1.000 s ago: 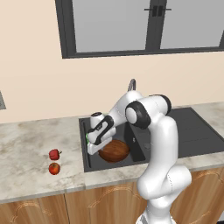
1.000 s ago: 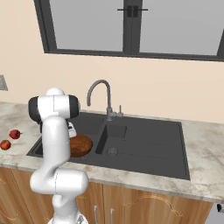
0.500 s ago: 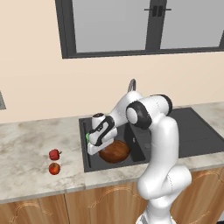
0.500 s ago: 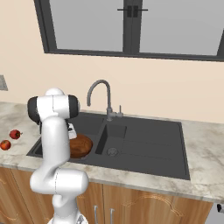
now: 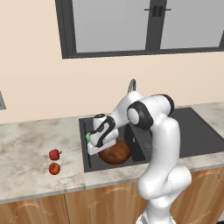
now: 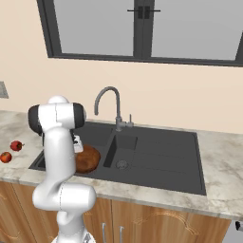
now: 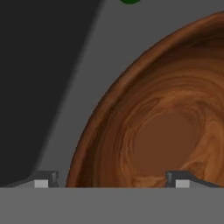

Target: Remove the bell pepper and apple from the sink. Then move the bowl and cup from the counter to the sink for washing.

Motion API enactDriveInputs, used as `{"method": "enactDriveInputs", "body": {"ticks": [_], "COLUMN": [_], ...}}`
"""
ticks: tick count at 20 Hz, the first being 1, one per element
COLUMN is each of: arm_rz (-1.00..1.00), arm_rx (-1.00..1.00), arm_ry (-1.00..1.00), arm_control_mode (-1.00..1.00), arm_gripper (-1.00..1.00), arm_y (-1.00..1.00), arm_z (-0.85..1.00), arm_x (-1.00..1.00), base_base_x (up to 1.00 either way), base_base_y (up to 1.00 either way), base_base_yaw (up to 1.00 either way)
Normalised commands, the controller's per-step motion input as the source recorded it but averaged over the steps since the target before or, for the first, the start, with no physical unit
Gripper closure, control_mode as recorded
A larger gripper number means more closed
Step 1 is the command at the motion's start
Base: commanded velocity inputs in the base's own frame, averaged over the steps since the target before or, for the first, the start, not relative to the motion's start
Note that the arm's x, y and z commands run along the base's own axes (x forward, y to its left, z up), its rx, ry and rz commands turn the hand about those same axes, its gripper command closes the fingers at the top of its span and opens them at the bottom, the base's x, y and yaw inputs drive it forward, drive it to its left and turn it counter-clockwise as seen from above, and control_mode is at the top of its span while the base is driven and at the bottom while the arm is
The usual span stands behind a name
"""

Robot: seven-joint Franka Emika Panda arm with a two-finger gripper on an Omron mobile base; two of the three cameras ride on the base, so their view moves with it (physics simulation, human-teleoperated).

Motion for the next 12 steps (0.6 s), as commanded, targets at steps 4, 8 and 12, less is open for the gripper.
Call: {"method": "enactDriveInputs", "body": {"ticks": [4, 8, 12], "arm_rz": [-0.15, -0.14, -0.11], "arm_rx": [0.00, 0.00, 0.00], "arm_ry": [0.04, 0.08, 0.08], "arm_control_mode": [-1.00, -1.00, -1.00], "arm_gripper": [-1.00, -1.00, -1.00], "arm_y": [-0.01, -0.03, -0.08], "arm_z": [0.16, 0.20, 0.29], "arm_x": [0.01, 0.04, 0.01], "base_base_x": [0.00, 0.00, 0.00], "base_base_y": [0.00, 0.00, 0.00], "base_base_yaw": [0.00, 0.00, 0.00]}}
